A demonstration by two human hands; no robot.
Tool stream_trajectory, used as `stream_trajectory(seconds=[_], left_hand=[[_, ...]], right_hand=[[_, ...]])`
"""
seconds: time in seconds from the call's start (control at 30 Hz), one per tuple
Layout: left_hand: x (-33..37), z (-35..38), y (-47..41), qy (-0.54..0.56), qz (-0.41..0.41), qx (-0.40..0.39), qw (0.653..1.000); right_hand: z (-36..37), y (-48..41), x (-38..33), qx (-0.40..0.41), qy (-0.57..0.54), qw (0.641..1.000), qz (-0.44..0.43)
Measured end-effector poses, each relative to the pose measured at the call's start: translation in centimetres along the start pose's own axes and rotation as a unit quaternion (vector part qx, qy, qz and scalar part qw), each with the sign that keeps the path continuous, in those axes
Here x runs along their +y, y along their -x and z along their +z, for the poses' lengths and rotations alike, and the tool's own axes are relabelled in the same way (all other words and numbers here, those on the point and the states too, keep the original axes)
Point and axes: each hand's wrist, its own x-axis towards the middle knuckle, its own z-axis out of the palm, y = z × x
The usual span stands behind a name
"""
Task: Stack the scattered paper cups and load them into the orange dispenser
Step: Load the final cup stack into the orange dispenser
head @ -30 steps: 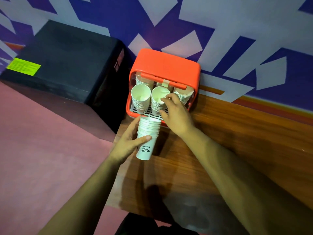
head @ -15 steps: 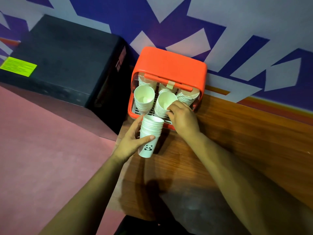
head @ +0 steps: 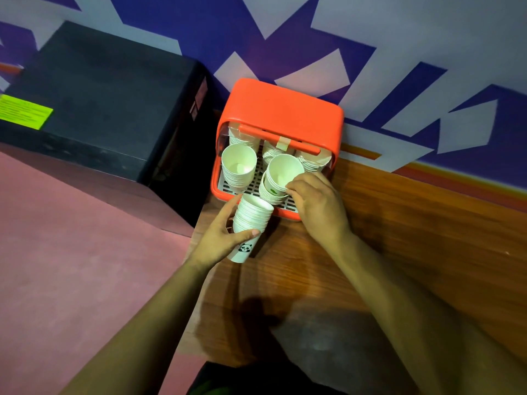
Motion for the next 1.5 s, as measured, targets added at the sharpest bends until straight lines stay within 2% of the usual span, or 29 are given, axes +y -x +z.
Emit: stream_trajectory(seconds=[0.2,0.4,0.57,0.77,1.0,1.13,1.17,1.27,1.33,1.43,1.5], left_hand=[[-0.4,0.5,-0.4,-0.016,-0.008,-0.018,1.000],[-0.3,1.2,-0.4,-0.010,0.002,0.000,1.000],[0.1,1.7,-0.8,0.001,-0.018,0.016,1.000],[0.0,1.7,-0.2,-0.014,0.008,-0.026,1.000],[-0.5,1.5,1.4,0.003,0.007,-0.057,0.998],[0.3,1.8,1.4,0.019,0.015,-0.076,0.997],[0.5,1.9,1.3,0.023,0.017,-0.079,0.996],[1.2,2.1,1.2,0.032,0.027,-0.083,0.996],[1.6,2.4,1.2,0.038,0.029,-0.077,0.996],[2.1,3.0,1.0,0.024,0.039,-0.064,0.997],[2.3,3.4,0.8,0.021,0.037,-0.058,0.997]], right_hand=[[0.2,0.1,-0.7,-0.049,-0.005,0.999,-0.014],[-2.3,1.0,-1.4,0.035,-0.042,0.998,-0.021],[-4.6,1.7,-1.8,0.083,-0.120,0.988,0.041],[-4.5,2.7,-2.2,0.022,-0.180,0.979,0.090],[-4.4,3.5,-2.5,0.023,-0.203,0.968,0.147],[-3.3,4.6,-3.3,-0.109,-0.234,0.954,0.152],[-3.0,5.0,-3.4,-0.111,-0.240,0.953,0.150],[-2.0,5.8,-3.3,-0.027,-0.253,0.948,0.190],[-1.7,6.1,-3.2,-0.017,-0.298,0.922,0.246],[-1.5,6.2,-3.3,-0.069,-0.451,0.829,0.325],[-1.4,6.4,-3.2,-0.077,-0.505,0.786,0.348]])
